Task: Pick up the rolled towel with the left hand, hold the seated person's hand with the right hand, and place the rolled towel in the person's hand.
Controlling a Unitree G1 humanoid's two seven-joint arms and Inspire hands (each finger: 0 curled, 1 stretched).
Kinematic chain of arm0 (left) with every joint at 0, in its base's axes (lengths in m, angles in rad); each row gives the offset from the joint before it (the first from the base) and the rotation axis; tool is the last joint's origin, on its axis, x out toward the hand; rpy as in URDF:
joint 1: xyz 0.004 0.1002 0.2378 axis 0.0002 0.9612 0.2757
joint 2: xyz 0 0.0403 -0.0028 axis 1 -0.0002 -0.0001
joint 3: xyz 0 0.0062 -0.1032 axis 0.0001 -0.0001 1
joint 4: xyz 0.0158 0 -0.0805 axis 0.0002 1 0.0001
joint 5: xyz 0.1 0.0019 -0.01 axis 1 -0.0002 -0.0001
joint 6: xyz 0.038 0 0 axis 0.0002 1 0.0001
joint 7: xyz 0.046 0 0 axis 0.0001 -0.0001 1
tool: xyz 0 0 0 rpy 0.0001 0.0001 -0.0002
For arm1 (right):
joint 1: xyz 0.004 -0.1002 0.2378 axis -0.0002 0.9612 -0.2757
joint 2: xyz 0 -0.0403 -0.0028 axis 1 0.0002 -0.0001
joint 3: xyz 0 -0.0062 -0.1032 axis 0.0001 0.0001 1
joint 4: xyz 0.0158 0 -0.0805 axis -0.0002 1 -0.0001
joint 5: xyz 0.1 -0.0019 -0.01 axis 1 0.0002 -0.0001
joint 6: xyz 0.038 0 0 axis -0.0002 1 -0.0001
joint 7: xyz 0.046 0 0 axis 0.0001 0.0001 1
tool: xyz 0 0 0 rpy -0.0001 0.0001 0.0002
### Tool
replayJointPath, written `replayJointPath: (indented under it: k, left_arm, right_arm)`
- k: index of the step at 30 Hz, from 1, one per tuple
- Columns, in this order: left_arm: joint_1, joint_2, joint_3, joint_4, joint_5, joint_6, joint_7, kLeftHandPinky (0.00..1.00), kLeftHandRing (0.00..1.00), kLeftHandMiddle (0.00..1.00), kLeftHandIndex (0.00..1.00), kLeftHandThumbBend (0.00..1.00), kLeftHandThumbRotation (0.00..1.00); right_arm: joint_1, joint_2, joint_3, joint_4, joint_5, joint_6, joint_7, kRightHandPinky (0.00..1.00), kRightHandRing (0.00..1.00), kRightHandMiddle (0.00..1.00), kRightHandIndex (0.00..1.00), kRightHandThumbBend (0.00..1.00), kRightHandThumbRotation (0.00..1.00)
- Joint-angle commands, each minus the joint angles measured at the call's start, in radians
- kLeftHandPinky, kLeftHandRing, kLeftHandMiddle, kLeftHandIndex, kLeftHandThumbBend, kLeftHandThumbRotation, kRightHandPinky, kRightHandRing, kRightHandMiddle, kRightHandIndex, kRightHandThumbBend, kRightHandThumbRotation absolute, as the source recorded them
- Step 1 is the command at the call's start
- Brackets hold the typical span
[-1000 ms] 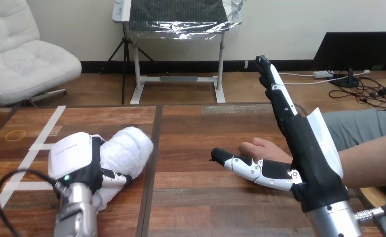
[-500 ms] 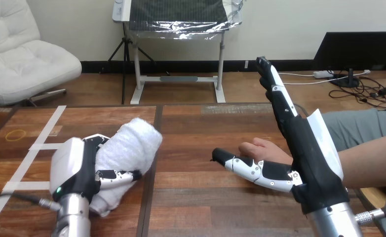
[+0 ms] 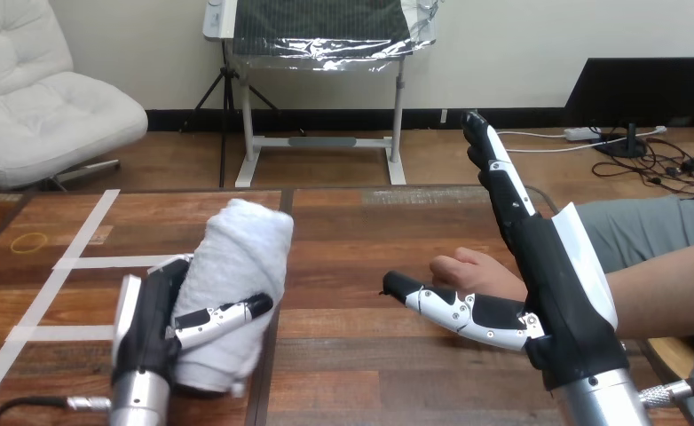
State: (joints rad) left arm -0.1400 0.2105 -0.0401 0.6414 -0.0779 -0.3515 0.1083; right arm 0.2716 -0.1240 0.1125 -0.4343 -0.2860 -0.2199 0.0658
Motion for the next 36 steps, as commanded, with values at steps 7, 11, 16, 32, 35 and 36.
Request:
replayJointPath:
  k: [7,11,16,32,35,36]
  left_arm:
    - [-0.067,-0.090,0.069,-0.139,-0.119,-0.099,-0.136,0.39,0.42,0.45,0.50,0.75,0.04]
    - [-0.065,-0.101,0.071,-0.165,-0.108,-0.100,-0.150,0.39,0.42,0.45,0.50,0.75,0.04]
    - [-0.066,-0.117,0.071,-0.205,-0.105,-0.091,-0.168,0.40,0.41,0.45,0.51,0.73,0.03]
    - [-0.077,-0.142,0.066,-0.295,-0.059,-0.057,-0.161,0.40,0.41,0.44,0.50,0.71,0.01]
    - [-0.082,-0.142,0.066,-0.300,-0.047,-0.060,-0.158,0.40,0.41,0.44,0.50,0.71,0.01]
    - [-0.085,-0.142,0.067,-0.300,-0.043,-0.062,-0.157,0.40,0.41,0.44,0.51,0.71,0.01]
  right_arm:
    - [-0.056,-0.003,-0.016,-0.051,0.019,0.005,0.001,1.00,1.00,1.00,1.00,0.65,0.00]
    - [-0.057,-0.007,-0.021,-0.056,0.015,0.018,0.002,1.00,1.00,1.00,1.00,0.65,0.00]
    - [-0.058,-0.022,-0.033,-0.076,0.001,0.058,0.015,1.00,1.00,1.00,1.00,0.64,0.00]
    - [-0.102,-0.126,-0.109,-0.058,-0.077,0.097,0.037,0.91,0.96,0.99,0.99,0.70,0.00]
    - [-0.112,-0.156,-0.128,-0.049,-0.098,0.100,0.044,0.87,0.95,0.98,0.98,0.71,0.00]
    - [-0.117,-0.171,-0.137,-0.047,-0.106,0.107,0.051,0.86,0.94,0.98,0.97,0.72,0.00]
